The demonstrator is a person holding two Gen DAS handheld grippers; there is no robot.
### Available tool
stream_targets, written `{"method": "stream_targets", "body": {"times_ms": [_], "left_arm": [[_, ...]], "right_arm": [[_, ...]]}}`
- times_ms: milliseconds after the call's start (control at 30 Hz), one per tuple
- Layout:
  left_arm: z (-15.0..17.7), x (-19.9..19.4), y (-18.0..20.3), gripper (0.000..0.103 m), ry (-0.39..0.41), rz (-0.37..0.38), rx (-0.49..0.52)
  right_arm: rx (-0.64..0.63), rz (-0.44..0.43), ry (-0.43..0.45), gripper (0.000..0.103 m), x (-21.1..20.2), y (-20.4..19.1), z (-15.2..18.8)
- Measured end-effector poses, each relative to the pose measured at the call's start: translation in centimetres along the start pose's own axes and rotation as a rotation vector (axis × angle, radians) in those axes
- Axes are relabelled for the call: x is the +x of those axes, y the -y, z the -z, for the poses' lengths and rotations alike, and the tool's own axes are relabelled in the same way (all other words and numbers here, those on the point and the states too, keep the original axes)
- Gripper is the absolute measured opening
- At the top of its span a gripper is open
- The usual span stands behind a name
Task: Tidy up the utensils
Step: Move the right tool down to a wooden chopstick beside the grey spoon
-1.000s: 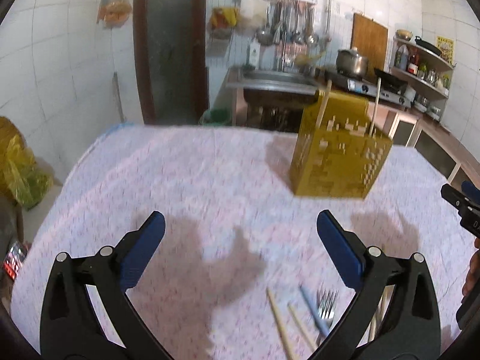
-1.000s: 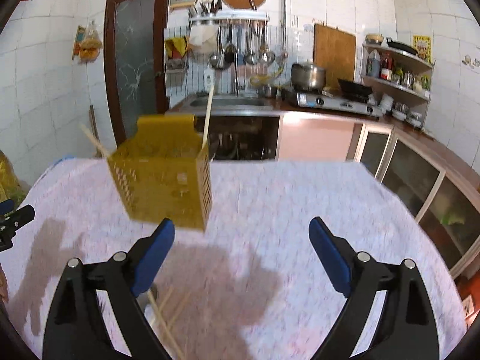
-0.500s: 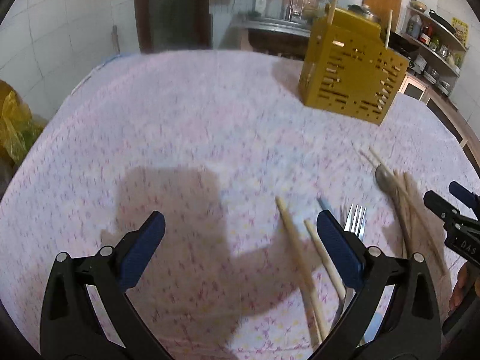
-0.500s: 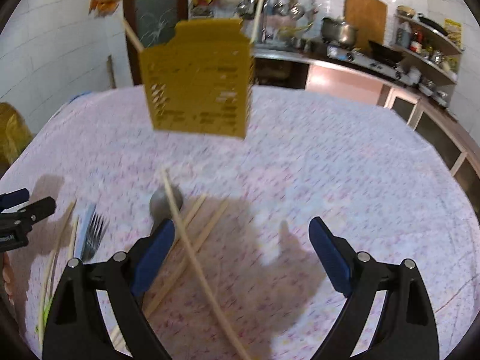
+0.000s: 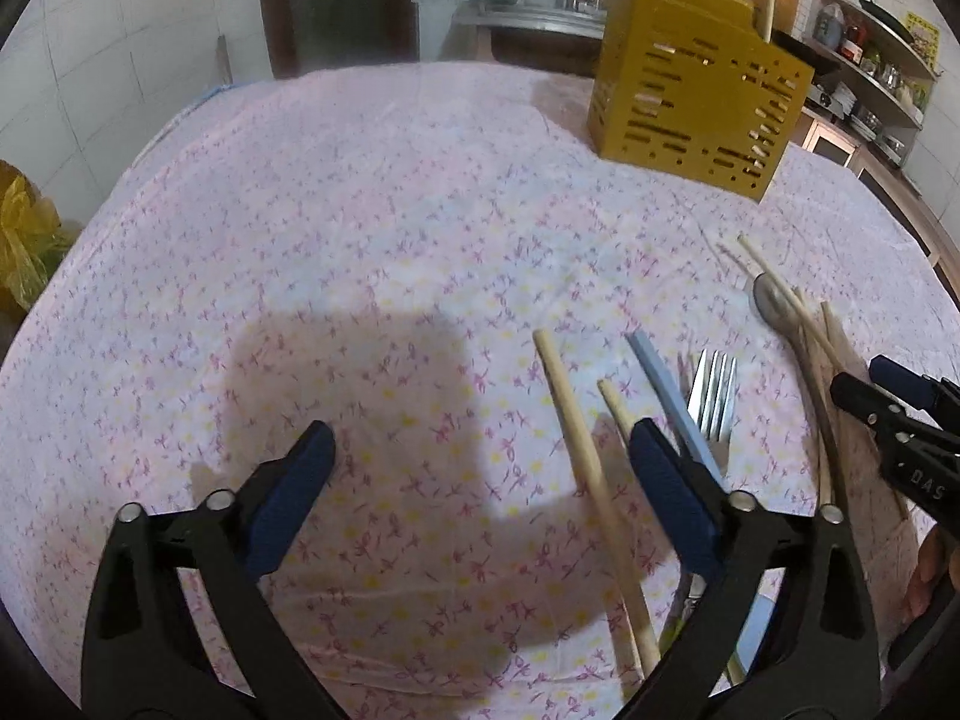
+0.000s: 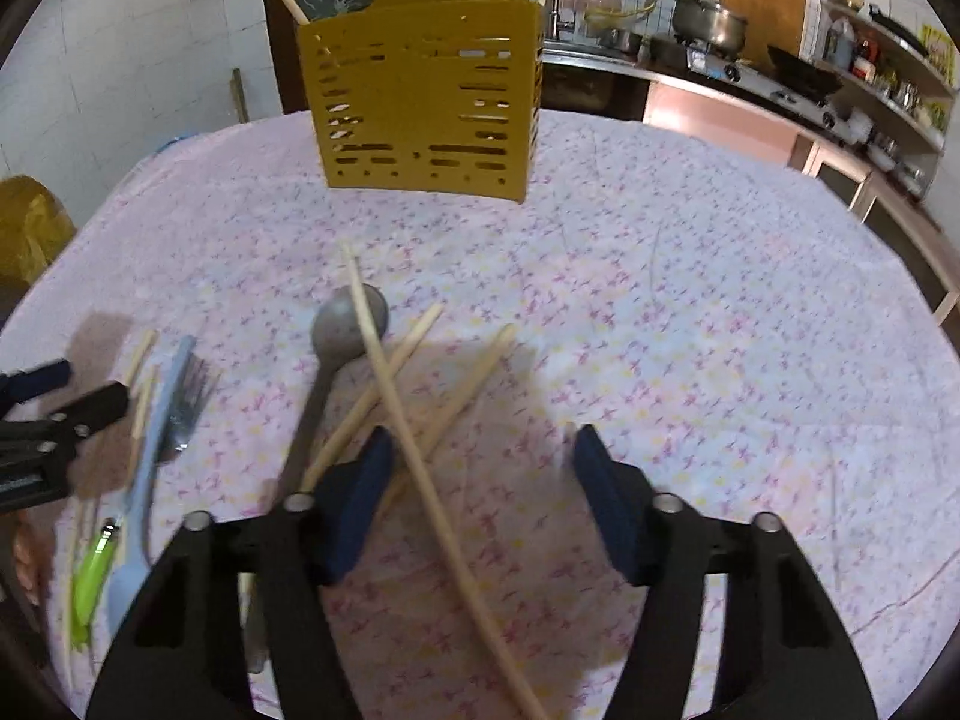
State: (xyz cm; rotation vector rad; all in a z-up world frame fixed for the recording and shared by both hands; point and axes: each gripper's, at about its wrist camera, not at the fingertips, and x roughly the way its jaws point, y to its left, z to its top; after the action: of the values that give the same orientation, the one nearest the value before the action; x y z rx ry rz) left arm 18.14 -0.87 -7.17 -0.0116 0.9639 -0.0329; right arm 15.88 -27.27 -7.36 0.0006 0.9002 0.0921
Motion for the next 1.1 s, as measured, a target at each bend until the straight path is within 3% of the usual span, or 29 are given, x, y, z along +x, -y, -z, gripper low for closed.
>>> {"method": "stream_targets", "body": {"times_ms": [200, 400, 600, 733, 833, 900, 933, 1100], "left_arm": [[0.2, 0.1, 0.2, 0.089, 0.000, -0.003, -0.001], [0.2, 0.0, 0.1, 0.085, 0.001, -0.006, -0.005], [0.0, 0.1, 0.5, 0.072, 0.002, -0.003, 0.003], [-0.2, -0.1, 0.6, 0.059, -0.002, 0.016, 0.002], [-0.4, -0.1, 1.0, 0.049, -0.008, 0.029, 0.013], [-0.4, -0.1, 1.4, 0.045, -0.011, 0.030, 0.023], [-0.4, -0.1, 1.6, 0.043, -0.011, 0.033, 0.025], [-0.8, 0.2, 2.0, 0.033, -0.021, 0.036, 0.027]], "right_arm": [[0.060, -0.075, 0.000, 0.021, -0.5, 0.6, 0.3], [0.098, -0.004, 0.013, 0.016, -1.2, 2.1, 0.7], [0.102, 0.074, -0.016, 0.010, -1.6, 2.5, 1.4], [0.112, 0.056, -0.043, 0.010, -2.4, 2.3, 2.0], [0.108, 0.047, -0.035, 0.015, -2.5, 2.3, 1.6], [0.100, 0.061, -0.021, 0.048, -2.7, 2.3, 0.9], [0.096, 0.050, -0.004, 0.055, -2.9, 2.3, 0.5], [0.023, 0.048, -0.016, 0.055, -1.3, 1.9, -2.1]]}}
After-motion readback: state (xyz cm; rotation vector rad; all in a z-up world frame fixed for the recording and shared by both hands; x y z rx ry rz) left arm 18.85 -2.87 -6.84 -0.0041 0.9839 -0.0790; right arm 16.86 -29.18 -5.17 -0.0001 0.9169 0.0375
